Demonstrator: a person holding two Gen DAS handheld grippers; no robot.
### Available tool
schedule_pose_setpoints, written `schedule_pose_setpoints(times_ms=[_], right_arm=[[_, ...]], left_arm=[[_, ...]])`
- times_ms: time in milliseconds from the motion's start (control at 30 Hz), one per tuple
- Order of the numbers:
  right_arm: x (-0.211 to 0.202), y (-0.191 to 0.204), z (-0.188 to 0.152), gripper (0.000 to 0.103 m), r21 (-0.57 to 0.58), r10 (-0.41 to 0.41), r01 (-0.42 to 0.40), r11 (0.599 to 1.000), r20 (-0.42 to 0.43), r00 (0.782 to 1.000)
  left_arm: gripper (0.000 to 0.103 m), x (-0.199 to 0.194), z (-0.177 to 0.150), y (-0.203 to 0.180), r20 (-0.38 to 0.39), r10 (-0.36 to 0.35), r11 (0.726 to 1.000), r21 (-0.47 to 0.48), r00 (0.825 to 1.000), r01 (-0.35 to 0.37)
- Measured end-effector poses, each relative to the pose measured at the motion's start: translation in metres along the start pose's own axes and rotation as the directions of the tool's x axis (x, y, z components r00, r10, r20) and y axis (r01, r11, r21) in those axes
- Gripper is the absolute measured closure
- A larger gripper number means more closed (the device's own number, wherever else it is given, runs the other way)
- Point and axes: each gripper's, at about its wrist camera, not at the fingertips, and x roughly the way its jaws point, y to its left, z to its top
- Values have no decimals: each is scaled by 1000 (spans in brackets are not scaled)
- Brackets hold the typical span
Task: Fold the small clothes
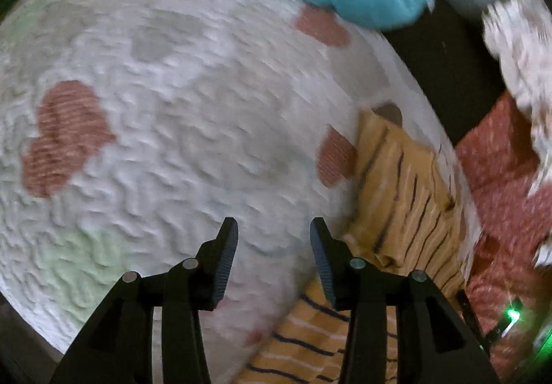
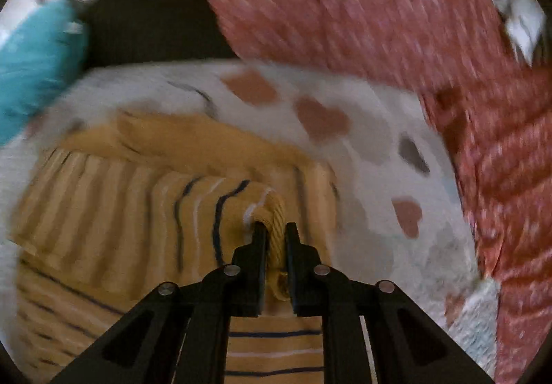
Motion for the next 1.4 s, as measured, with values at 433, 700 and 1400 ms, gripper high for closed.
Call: schedule_pose_setpoints(times_ms=[433,700,1400], right_arm=[[17,-77,-35,47,277,244,-261,925,95,965],[54,-43,-27,77,209,282,-269,940,-36,959],[11,-35,-33,75,275,440,-449,850,97,893]], left_arm=[[84,67,-25,-90,-41,104,986,138,994,-98],[82,71,-39,-111,20,191,964,185,981,-191],[58,31,-54,-46,-27,106,988,118,994,-102]])
